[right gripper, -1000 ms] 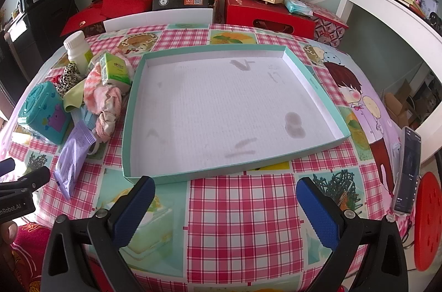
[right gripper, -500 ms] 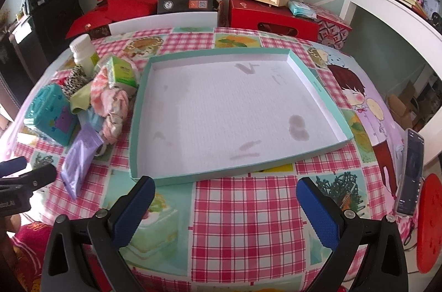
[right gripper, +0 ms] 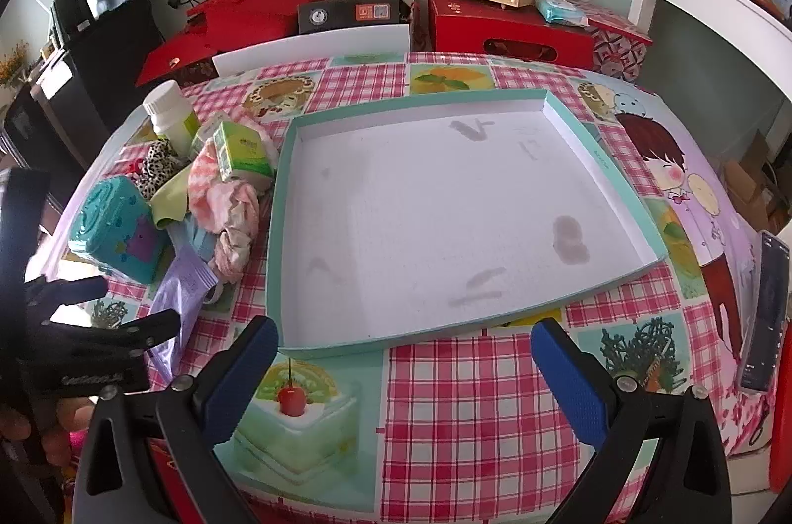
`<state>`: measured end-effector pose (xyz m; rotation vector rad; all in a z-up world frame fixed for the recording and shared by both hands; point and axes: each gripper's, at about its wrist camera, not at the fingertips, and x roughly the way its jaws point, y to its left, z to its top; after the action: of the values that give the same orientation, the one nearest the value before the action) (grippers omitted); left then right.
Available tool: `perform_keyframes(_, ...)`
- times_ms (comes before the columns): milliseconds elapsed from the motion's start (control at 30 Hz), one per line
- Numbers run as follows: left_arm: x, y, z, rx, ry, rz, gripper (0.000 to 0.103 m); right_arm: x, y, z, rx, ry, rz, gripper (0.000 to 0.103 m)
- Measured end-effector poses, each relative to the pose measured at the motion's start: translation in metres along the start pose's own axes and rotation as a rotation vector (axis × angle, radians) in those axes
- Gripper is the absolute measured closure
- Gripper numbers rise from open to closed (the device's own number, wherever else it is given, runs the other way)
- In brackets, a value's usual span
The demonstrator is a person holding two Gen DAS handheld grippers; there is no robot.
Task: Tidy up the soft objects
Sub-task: 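Grasp the purple snack packet with the left gripper and lift it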
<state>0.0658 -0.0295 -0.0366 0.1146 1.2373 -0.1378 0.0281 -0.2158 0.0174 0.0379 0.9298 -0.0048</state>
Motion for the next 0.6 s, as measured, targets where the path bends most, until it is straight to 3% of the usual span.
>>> perform_keyframes(133, 0.014, -0.005, 0.009, 0.027, 0.027, 0.000, 0.003, 0.003, 0.002, 0.005, 0.002, 0.018, 0.019, 0.000)
perform_keyframes(267, 0.028, -0.009, 0.016, 0.033, 0.059, -0.022, 0.022, 0.004, 0.008, 0.016, -0.005, 0.022, 0.042, 0.000)
perform_keyframes(600, 0.042, 0.001, 0.025, 0.004, 0.068, -0.099, 0.043, 0.009, 0.031, 0.047, -0.050, -0.005, 0.066, 0.000)
